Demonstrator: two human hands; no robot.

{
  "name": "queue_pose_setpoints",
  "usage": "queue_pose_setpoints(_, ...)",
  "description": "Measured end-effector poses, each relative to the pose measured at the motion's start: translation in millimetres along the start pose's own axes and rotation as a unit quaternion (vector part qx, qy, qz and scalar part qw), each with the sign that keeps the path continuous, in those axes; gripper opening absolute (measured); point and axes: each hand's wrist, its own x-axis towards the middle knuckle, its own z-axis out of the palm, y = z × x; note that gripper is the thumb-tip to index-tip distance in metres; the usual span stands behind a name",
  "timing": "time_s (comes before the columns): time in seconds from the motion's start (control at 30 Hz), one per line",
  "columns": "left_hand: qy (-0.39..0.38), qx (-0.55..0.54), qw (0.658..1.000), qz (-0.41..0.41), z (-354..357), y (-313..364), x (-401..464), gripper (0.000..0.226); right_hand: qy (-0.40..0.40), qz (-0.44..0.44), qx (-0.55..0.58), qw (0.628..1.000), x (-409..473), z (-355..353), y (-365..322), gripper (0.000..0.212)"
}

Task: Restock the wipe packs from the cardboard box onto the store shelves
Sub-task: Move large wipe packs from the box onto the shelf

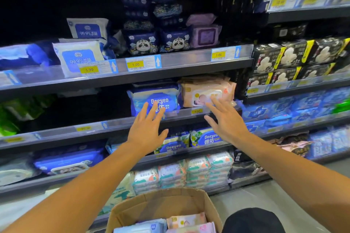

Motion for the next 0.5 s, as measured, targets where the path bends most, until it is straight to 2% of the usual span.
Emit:
queue_pose_setpoints(0.2,0.01,0.062,0.998,0.008,2,4,2,0.074,-0.048,-0.013,0.035,0.998,12,-6,15,0.058)
queue_pose_setpoints(0.5,-0.005,0.044,0.999,-0.01,-2,11,15,0.076,-0.079,-0.017,0.068,0.994,19,-16,22,0.065)
